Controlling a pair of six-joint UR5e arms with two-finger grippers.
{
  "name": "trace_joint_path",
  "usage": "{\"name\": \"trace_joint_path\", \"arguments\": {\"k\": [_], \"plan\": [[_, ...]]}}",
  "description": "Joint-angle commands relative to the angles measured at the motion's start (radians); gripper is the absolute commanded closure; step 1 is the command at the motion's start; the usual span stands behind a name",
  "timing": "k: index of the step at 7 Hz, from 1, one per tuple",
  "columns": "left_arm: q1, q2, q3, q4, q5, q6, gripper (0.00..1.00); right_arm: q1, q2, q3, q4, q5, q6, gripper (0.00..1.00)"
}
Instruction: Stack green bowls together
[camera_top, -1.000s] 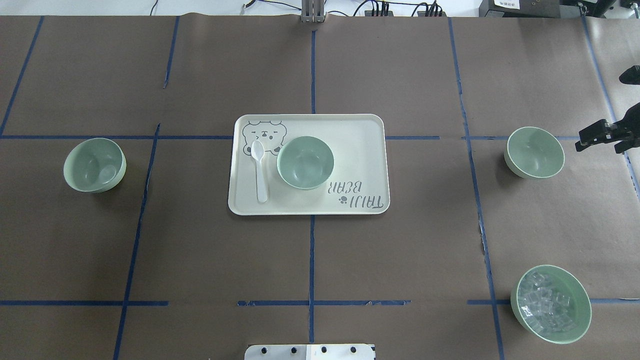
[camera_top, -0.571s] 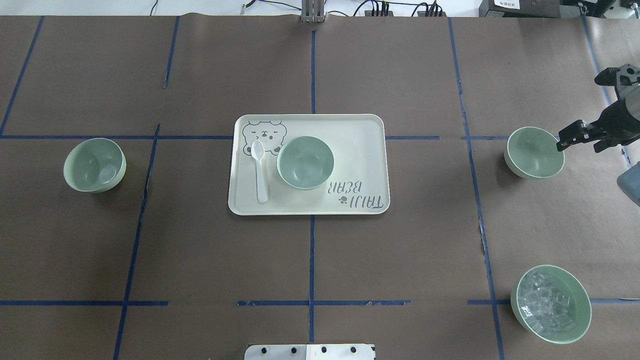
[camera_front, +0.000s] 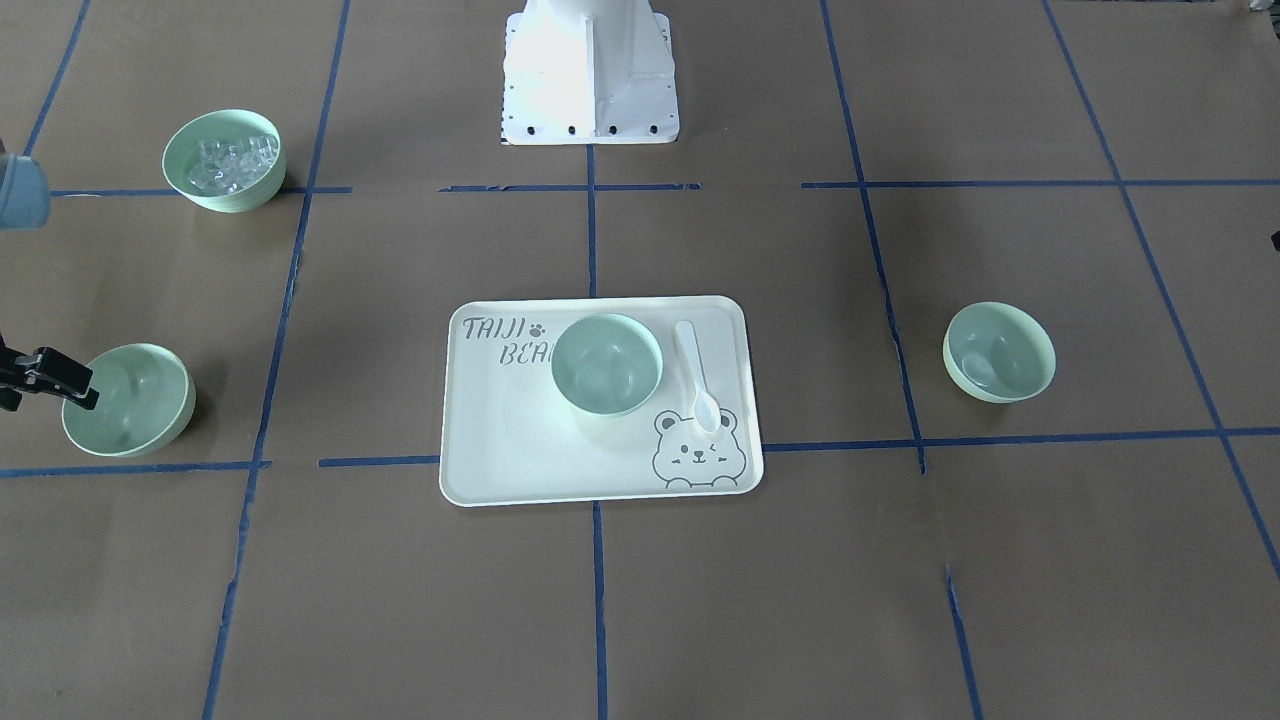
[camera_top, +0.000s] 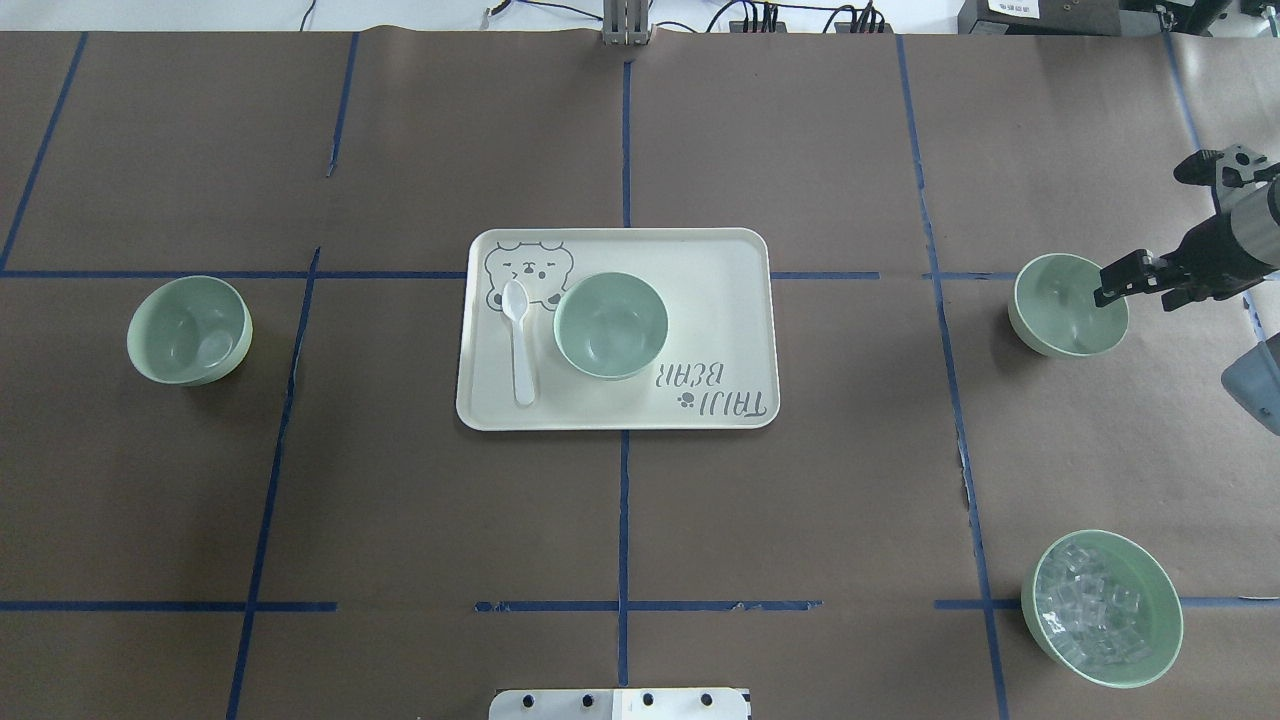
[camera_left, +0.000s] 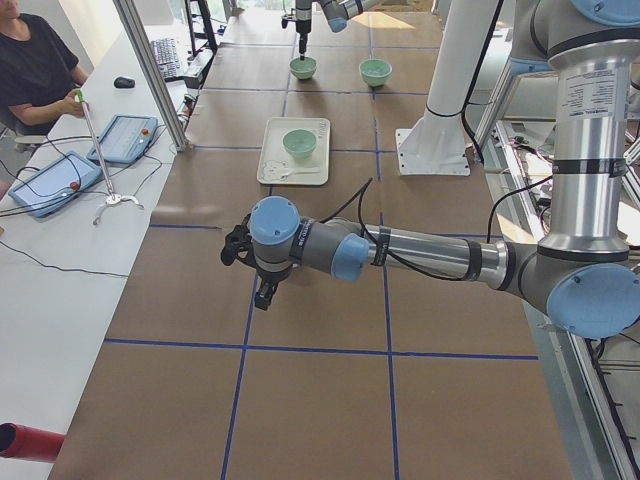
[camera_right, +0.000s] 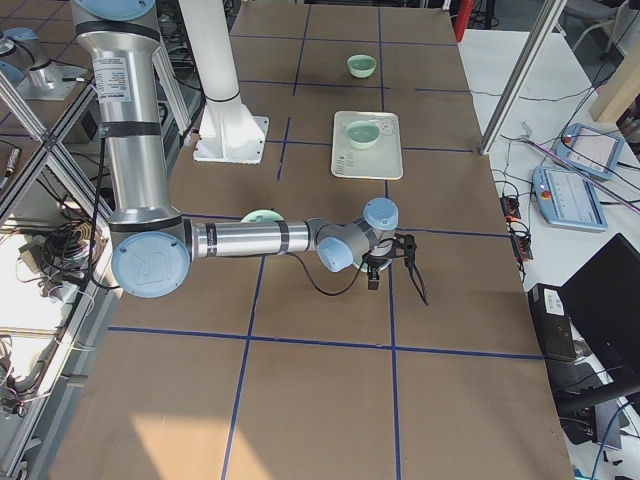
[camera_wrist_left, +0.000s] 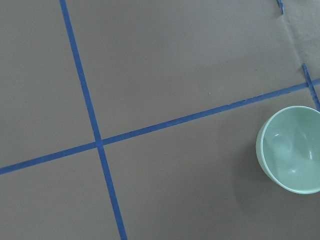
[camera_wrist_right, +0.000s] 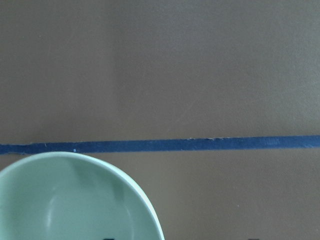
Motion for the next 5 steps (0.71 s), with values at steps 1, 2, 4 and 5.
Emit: {"name": "trace_joint_path", "arguments": {"k": [1,2,4,5], "plan": [[0.0,-0.002,-0.004,0.0,-0.001,-0.002,0.0,-0.013,0.001,-0.045,0.074,0.002,0.014,0.33],[-0.001,-0.002,-0.004,0.0,-0.001,-0.002,0.0,-0.032,0.004,-0.041,0.077,0.003,0.014,0.82],[0.0,0.0,-0.004,0.0,0.001,0.0,0.0,-0.036,0.01,-0.033,0.073,0.049,0.014,1.0],[-0.001,0.0,-0.004,-0.005,0.001,0.0,0.0,-0.036,0.013,-0.03,0.074,0.09,0.014,1.0]]}}
